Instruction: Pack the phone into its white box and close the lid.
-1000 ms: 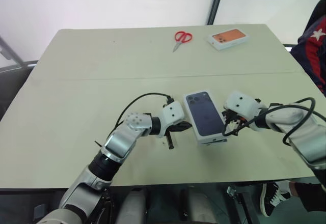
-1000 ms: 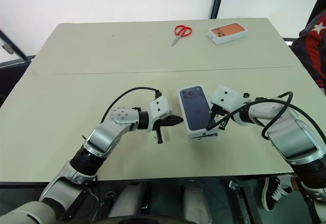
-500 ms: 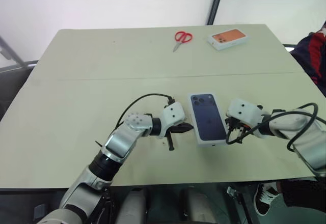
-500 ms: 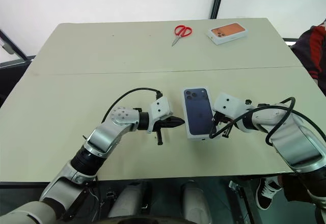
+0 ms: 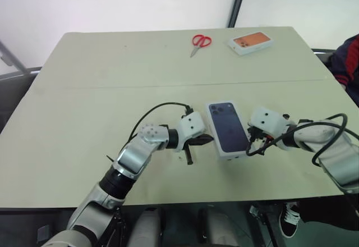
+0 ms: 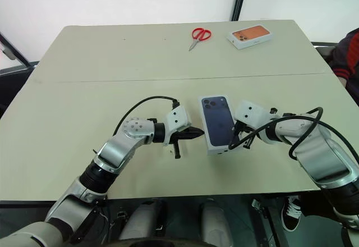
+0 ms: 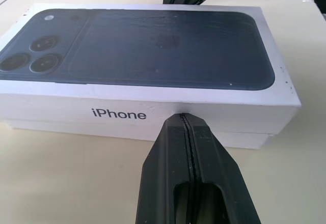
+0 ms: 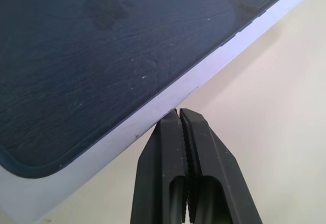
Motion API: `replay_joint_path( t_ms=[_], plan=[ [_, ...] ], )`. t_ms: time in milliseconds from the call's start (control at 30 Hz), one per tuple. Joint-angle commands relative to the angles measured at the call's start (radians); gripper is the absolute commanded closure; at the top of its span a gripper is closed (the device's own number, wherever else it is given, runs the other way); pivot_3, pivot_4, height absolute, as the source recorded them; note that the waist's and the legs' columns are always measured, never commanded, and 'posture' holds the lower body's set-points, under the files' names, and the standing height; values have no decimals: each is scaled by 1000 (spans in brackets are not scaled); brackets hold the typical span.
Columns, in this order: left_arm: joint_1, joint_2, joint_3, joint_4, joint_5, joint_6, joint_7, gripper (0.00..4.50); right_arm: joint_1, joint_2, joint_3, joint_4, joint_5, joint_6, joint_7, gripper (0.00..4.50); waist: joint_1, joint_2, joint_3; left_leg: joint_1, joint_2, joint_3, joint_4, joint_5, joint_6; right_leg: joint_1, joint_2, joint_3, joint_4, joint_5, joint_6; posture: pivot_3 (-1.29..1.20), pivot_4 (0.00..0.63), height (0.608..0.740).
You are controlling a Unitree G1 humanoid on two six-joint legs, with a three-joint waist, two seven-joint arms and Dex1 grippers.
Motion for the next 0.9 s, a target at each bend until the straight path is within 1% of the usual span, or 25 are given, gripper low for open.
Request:
replay_joint_path(
  t_ms=[33,400,567,900],
  plan=[
    [-18,-8,-2,-12,-8,-20,5,4500,-14,8,-1,-22,0,-11,9,4407,1,0,0,0,0,0,0,0,0,0,0,0,0,0,0,0,150,740],
    [-20,-10,-7,-13,-14,-18,-1,4500,28,-10,-13,-39,3,-12,26,4407,0,0,0,0,0,0,0,0,0,0,0,0,0,0,0,0,150,740],
    [-15,3,-15,-20,-17,-11,-27,4500,58,-18,-13,-61,3,-14,35,4407,1,0,0,0,0,0,0,0,0,0,0,0,0,0,0,0,150,740],
    [-15,18,-12,-16,-13,-9,-43,4500,57,-20,-17,-65,-3,-17,40,4407,-1,0,0,0,0,0,0,0,0,0,0,0,0,0,0,0,150,740]
  ],
)
